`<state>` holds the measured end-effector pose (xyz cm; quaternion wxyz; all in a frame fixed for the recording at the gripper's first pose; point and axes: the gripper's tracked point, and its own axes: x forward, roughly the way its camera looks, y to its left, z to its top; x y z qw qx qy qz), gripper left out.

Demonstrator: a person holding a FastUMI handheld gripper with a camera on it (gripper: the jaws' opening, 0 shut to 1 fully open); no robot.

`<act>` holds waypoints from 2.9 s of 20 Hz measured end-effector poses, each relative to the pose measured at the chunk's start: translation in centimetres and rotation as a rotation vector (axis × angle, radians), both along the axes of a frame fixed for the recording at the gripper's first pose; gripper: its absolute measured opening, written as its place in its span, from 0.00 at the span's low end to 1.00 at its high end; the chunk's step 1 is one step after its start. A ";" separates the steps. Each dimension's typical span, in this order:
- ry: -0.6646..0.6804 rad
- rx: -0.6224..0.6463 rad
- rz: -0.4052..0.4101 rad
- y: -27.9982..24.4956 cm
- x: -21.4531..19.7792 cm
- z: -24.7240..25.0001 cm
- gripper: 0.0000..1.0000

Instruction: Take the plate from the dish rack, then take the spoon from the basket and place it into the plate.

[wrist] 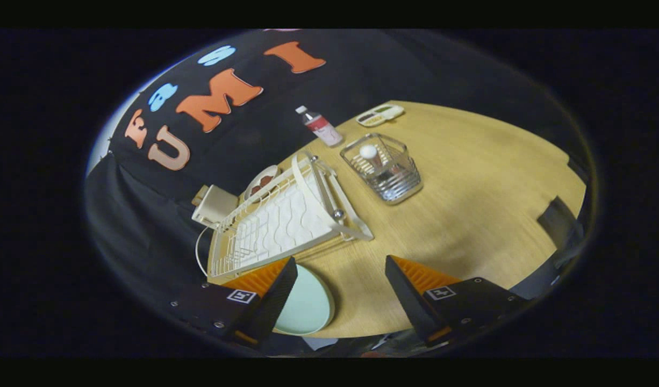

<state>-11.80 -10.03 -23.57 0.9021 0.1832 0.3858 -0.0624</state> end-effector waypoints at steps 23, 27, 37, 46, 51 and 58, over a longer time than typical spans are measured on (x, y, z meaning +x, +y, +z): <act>-0.485 -0.493 0.226 -6.9 13.5 1.4 0.81; -0.457 -0.433 0.205 -7.1 12.6 0.3 0.55; -0.398 -0.413 0.053 -9.7 12.5 2.0 0.10; -0.533 -0.534 0.090 -6.8 9.7 10.0 0.07; -0.576 -0.522 0.129 -1.6 6.4 13.1 0.07; -0.599 -0.418 0.244 8.3 1.9 14.3 0.07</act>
